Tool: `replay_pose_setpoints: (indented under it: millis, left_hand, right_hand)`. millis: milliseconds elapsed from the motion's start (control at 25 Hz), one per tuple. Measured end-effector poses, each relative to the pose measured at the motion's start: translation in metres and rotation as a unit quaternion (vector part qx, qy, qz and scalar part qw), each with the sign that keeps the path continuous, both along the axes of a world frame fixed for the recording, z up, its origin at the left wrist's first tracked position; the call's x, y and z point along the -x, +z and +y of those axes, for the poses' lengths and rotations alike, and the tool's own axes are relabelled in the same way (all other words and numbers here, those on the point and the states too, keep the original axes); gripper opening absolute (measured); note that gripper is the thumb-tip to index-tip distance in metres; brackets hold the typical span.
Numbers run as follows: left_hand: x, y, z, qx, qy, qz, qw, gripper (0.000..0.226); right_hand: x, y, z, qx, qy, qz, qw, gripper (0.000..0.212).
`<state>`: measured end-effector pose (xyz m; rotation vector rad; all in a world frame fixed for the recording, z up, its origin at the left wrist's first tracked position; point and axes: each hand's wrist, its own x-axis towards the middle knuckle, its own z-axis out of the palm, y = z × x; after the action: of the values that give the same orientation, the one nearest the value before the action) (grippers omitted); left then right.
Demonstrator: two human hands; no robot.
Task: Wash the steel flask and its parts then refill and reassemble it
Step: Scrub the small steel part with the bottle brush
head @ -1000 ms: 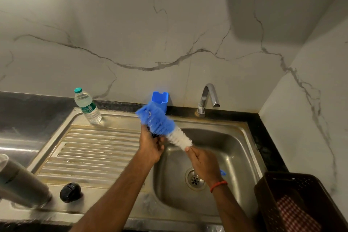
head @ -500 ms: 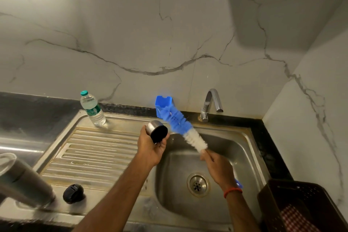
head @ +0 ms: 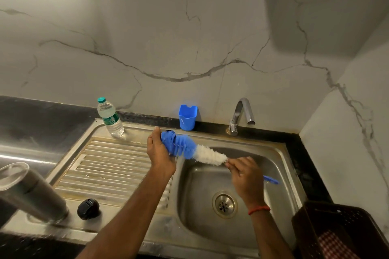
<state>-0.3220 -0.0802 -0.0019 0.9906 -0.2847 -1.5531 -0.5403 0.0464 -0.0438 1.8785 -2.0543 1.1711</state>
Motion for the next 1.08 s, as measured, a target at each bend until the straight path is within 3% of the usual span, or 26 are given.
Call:
replay_pose_setpoints:
  millis: [120, 240, 320, 400, 480, 520, 600, 680, 720, 760, 920, 1080]
  left_hand:
    - [0.001, 0.005, 0.006, 0.090, 0.054, -0.036, 0.994, 0.016]
    - [-0.001, 0.008, 0.007, 0.136, 0.056, -0.087, 0.985, 0.018]
    - [-0.005, 0.005, 0.002, 0.119, 0.055, -0.090, 0.987, 0.016]
    - [-0.008, 0.003, 0.003, 0.100, 0.061, -0.095, 0.989, 0.013]
    - [-0.006, 0.001, 0.008, 0.097, 0.062, -0.103, 0.988, 0.015]
    - [-0.006, -0.001, 0.009, 0.100, 0.063, -0.102, 0.988, 0.015]
    - [-0.008, 0.000, 0.009, 0.104, 0.062, -0.094, 0.988, 0.012]
    - [-0.012, 0.003, 0.005, 0.089, 0.056, -0.078, 0.991, 0.012]
    - [-0.013, 0.004, 0.004, 0.079, 0.056, -0.065, 0.993, 0.013]
    - [-0.014, 0.005, 0.004, 0.069, 0.063, -0.052, 0.994, 0.013]
    - [-0.020, 0.006, 0.000, 0.055, 0.111, -0.042, 0.991, 0.017]
    - [-0.028, 0.014, -0.011, 0.033, 0.120, -0.028, 0.992, 0.016]
  right_hand:
    - [-0.019, 0.014, -0.006, -0.094, 0.053, -0.025, 0.994, 0.027]
    - [-0.023, 0.022, -0.010, -0.255, 0.122, -0.158, 0.946, 0.023]
    - [-0.022, 0.024, -0.009, -0.200, 0.107, -0.169, 0.959, 0.017]
    - [-0.017, 0.022, -0.009, -0.041, 0.020, -0.036, 0.998, 0.008]
    - [-0.019, 0.017, -0.008, 0.056, -0.034, 0.076, 0.995, 0.012]
    - [-0.023, 0.015, -0.008, 0.064, -0.026, 0.076, 0.995, 0.011]
    - [-0.029, 0.015, -0.006, -0.029, 0.041, -0.060, 0.997, 0.006]
    - [-0.029, 0.014, -0.002, -0.196, 0.103, -0.239, 0.945, 0.021]
    - [-0.029, 0.012, 0.000, -0.239, 0.117, -0.285, 0.921, 0.025]
    - [-0.029, 0.011, 0.003, -0.257, 0.123, -0.301, 0.910, 0.027]
    - [-0.031, 0.005, 0.006, -0.217, 0.091, -0.227, 0.945, 0.022]
    - [-0.030, 0.005, 0.012, -0.217, 0.052, -0.241, 0.944, 0.021]
